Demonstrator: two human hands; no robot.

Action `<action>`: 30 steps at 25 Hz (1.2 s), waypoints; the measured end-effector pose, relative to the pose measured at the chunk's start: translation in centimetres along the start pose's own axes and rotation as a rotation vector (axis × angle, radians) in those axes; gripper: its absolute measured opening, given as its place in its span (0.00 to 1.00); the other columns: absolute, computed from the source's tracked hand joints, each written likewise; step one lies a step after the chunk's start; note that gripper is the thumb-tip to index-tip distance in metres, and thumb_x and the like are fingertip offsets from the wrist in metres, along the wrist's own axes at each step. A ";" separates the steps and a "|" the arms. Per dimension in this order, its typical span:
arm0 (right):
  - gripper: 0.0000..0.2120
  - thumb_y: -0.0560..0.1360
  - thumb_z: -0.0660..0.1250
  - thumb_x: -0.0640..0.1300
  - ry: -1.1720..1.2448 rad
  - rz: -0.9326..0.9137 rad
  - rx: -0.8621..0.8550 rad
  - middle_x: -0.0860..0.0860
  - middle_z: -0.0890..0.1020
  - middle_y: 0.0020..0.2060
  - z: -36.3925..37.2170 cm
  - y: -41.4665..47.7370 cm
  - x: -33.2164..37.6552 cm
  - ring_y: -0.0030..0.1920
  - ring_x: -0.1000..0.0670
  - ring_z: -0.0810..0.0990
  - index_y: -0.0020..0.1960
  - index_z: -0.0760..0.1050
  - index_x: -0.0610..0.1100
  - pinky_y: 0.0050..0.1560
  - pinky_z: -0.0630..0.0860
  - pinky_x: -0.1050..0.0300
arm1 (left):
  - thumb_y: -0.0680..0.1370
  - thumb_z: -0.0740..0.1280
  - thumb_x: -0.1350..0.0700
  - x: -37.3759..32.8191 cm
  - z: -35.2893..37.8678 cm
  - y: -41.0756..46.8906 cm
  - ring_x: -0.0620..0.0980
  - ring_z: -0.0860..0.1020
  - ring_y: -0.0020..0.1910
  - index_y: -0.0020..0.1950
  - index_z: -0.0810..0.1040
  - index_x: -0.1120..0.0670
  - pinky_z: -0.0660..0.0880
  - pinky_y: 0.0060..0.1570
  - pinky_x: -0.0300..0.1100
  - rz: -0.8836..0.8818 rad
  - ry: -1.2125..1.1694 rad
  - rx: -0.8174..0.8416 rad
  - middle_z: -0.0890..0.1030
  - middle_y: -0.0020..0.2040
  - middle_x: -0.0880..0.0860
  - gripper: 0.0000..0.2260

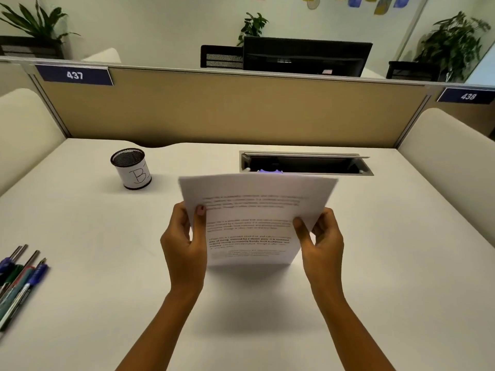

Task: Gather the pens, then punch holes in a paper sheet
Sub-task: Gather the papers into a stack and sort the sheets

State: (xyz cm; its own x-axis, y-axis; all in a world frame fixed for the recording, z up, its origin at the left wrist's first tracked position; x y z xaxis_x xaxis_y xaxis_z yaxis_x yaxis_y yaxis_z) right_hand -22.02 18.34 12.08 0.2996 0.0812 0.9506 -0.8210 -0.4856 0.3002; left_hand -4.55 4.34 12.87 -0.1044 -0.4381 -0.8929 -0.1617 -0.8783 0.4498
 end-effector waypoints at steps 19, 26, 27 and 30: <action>0.07 0.74 0.67 0.42 0.172 0.034 0.101 0.59 0.84 0.47 -0.3 0.0 -1.5 0.48 0.54 0.82 0.49 0.76 0.52 0.43 0.78 0.68 | 0.77 0.64 0.54 1.9 -1.2 -1.1 0.42 0.81 0.45 0.49 0.74 0.52 0.75 0.39 0.26 -0.064 0.004 0.050 0.82 0.45 0.46 0.03; 0.08 0.73 0.68 0.45 0.136 0.093 0.094 0.60 0.84 0.47 -0.2 -0.9 -2.7 0.49 0.55 0.82 0.50 0.77 0.54 0.44 0.79 0.67 | 0.77 0.65 0.52 3.1 -1.1 -2.2 0.45 0.80 0.40 0.45 0.74 0.50 0.75 0.36 0.27 -0.127 0.047 0.049 0.82 0.42 0.46 0.03; 0.08 0.72 0.68 0.46 0.136 0.088 0.093 0.60 0.84 0.47 -0.3 -0.9 -2.7 0.49 0.55 0.82 0.51 0.77 0.55 0.43 0.79 0.68 | 0.77 0.65 0.52 3.1 -1.1 -2.3 0.44 0.80 0.42 0.45 0.73 0.49 0.75 0.36 0.27 -0.128 0.040 0.058 0.82 0.43 0.46 0.02; 0.10 0.73 0.68 0.43 0.106 0.128 0.094 0.58 0.84 0.48 -0.5 -1.3 -3.6 0.48 0.57 0.82 0.50 0.76 0.55 0.46 0.80 0.67 | 0.77 0.64 0.52 3.7 -1.0 -3.1 0.44 0.80 0.45 0.46 0.73 0.48 0.76 0.37 0.27 -0.153 0.064 0.095 0.82 0.45 0.44 0.02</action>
State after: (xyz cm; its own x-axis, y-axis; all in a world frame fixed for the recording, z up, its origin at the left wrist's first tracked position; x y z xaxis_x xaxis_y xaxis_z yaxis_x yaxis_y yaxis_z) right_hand -22.24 19.11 8.34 0.1387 0.1023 0.9850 -0.7989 -0.5763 0.1723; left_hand -3.45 5.31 8.17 -0.0097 -0.3148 -0.9491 -0.2636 -0.9148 0.3061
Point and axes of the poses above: each hand's wrist, its own y-axis towards the middle knuckle, its own z-axis out of the palm, x = y × z, the point moved 4 cm from there along y, towards the middle knuckle
